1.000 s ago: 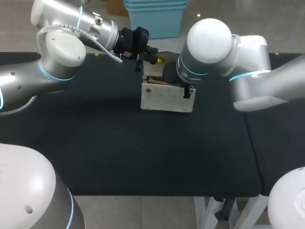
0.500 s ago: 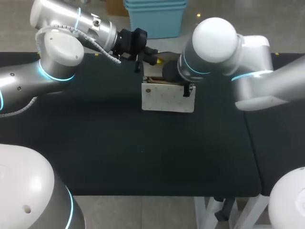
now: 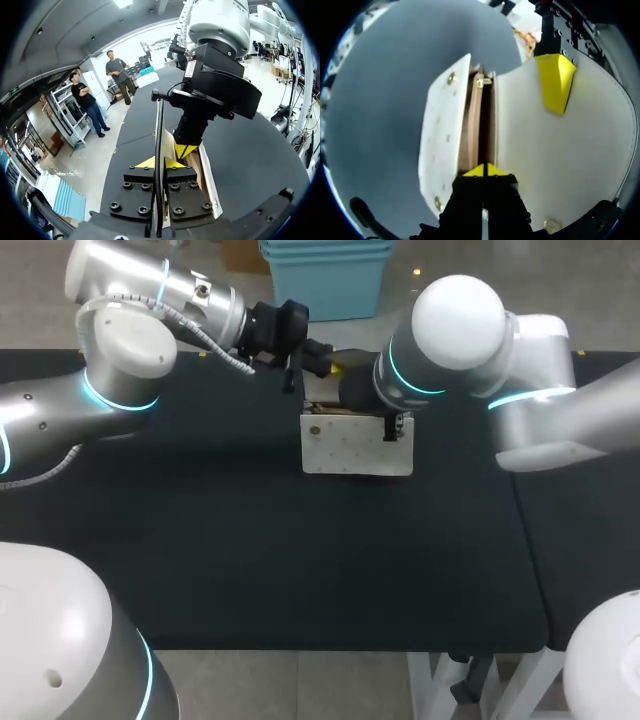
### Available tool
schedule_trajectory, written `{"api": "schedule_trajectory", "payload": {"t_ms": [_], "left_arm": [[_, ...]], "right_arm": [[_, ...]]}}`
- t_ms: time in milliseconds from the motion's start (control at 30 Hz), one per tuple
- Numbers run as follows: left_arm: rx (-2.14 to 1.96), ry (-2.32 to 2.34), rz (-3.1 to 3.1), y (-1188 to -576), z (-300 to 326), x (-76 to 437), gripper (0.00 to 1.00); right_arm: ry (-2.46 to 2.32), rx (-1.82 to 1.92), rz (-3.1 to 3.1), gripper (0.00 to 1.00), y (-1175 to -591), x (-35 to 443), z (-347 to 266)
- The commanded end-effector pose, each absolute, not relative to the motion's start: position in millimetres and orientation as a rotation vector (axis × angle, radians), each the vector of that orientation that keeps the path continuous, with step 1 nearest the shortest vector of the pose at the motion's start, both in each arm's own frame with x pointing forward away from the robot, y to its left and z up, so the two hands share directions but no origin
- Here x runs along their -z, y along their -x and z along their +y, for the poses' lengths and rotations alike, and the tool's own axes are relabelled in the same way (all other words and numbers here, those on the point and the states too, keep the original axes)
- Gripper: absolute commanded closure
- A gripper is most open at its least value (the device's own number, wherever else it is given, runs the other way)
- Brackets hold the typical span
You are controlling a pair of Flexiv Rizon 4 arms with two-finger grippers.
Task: Pick up the bag, open it, inspect its contents, close it, and place it on the opposite side
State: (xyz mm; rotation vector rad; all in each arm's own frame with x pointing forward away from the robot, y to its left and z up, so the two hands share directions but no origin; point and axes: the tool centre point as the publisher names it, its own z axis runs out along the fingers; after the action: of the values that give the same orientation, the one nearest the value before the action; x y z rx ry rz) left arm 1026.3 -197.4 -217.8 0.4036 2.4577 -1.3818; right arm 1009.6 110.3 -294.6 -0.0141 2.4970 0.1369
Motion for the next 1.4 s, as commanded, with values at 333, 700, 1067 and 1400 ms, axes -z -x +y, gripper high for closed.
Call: {"api": "schedule_trajectory", "payload": {"t_ms": [333,700,1067,1400], "left_arm": [[1.405,-0.383,2.421,-1025.3,-199.7,211.1,1.0],[1.412,-0.359,2.405,-1024.0,-200.5,218.4,1.0],[1.44,-0.334,2.392,-1021.5,-192.7,221.1,1.0],[1.401,-0.445,2.436,-1014.8,-188.4,217.0,1.0]], "right_arm": [[-0.028,-0.122,2.559,1.0,-1009.0,320.5,109.3],[-0.008,-0.114,2.54,1.0,-984.3,310.6,118.2],[0.001,-0.1,2.56,1.0,-973.2,315.8,122.7],[-0.058,-0.104,2.548,1.0,-979.0,307.5,117.0]]}}
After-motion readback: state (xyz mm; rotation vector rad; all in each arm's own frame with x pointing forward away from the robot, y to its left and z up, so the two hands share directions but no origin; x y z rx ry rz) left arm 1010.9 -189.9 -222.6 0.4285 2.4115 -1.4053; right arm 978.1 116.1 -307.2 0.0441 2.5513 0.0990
